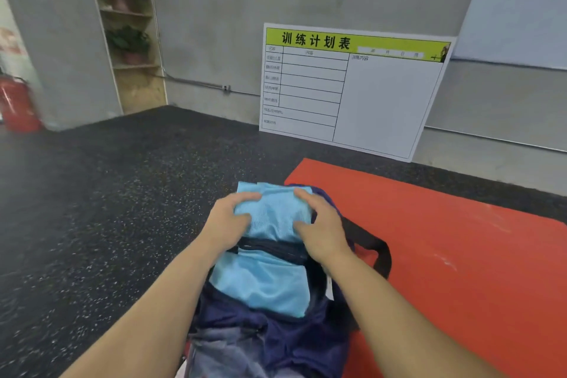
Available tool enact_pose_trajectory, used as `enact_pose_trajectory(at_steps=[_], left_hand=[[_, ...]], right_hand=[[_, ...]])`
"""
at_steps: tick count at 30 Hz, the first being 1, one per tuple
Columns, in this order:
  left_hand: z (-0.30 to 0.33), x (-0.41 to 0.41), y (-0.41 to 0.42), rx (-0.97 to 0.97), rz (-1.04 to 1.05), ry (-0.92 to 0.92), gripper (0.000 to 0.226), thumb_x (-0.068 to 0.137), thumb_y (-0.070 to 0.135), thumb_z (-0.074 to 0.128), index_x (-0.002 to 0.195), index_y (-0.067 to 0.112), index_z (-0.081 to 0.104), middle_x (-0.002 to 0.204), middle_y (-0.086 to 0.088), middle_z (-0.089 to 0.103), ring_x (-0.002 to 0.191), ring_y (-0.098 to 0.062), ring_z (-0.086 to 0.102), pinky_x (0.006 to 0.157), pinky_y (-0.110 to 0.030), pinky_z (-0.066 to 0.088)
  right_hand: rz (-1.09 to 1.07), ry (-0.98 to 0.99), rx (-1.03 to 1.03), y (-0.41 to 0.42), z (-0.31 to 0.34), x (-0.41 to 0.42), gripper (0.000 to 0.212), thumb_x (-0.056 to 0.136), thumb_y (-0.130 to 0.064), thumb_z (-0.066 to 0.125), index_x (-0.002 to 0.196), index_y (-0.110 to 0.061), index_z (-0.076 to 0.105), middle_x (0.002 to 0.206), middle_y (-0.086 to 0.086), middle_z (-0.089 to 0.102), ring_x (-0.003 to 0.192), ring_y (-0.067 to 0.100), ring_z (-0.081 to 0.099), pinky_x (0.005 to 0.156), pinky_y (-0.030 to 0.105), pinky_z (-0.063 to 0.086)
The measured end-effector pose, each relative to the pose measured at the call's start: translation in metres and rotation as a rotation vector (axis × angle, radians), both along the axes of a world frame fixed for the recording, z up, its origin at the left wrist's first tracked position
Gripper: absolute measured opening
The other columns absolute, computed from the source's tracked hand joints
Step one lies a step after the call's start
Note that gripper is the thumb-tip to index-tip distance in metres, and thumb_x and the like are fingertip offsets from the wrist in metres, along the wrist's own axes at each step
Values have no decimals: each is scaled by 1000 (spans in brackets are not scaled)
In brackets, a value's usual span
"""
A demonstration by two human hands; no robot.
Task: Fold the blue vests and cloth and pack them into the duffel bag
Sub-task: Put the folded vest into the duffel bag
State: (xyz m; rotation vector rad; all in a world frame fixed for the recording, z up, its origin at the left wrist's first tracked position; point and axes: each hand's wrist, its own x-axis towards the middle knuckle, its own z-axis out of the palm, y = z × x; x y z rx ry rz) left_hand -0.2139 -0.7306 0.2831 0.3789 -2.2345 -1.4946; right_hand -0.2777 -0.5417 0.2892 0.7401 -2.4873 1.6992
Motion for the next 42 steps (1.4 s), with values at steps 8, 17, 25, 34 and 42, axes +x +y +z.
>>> enact_pose_trajectory(at_steps=[8, 17, 25, 34, 42], left_hand=[[-41, -22, -1, -350, 50, -54, 10, 94, 29, 64, 99, 37, 60, 117, 7, 58, 103, -14, 57, 96, -38, 46], [-50, -18, 12, -840, 136, -142, 36, 98, 42, 55, 134, 38, 57, 164, -3, 26, 152, -28, 18, 122, -44, 14], [-27, -29, 19, -1168, -50, 9, 33, 78, 17, 64, 110, 14, 71, 125, -7, 65, 122, -30, 60, 100, -43, 48], [-63, -23, 8, -766, -78, -218, 75, 93, 43, 12, 160, 9, 19, 168, -7, 13, 156, -21, 8, 126, -31, 5], [-78, -26, 11, -734, 3, -176, 71, 96, 44, 14, 159, 13, 24, 167, -3, 21, 154, -16, 16, 126, -30, 10]], right_hand=[[-131, 22, 118, 0, -47, 1, 42, 91, -32, 67, 133, -34, 62, 133, -14, 63, 126, 10, 55, 112, 35, 41], [-57, 221, 803, 4, -17, -5, 78, 87, -36, 59, 158, -31, 28, 171, -8, -6, 153, 19, -27, 122, 57, 21], [-54, 560, 505, -19, 1, 11, 56, 86, -9, 57, 142, -16, 56, 163, 4, 33, 151, 20, 31, 119, 33, 32], [-52, 126, 748, -44, -45, 12, 68, 108, -44, 15, 162, -5, 2, 171, 11, -5, 157, 21, -9, 127, 37, -9], [-198, 269, 611, -47, -79, 12, 85, 89, -53, -3, 163, -16, 16, 171, 0, 12, 157, 17, 4, 126, 34, 4]])
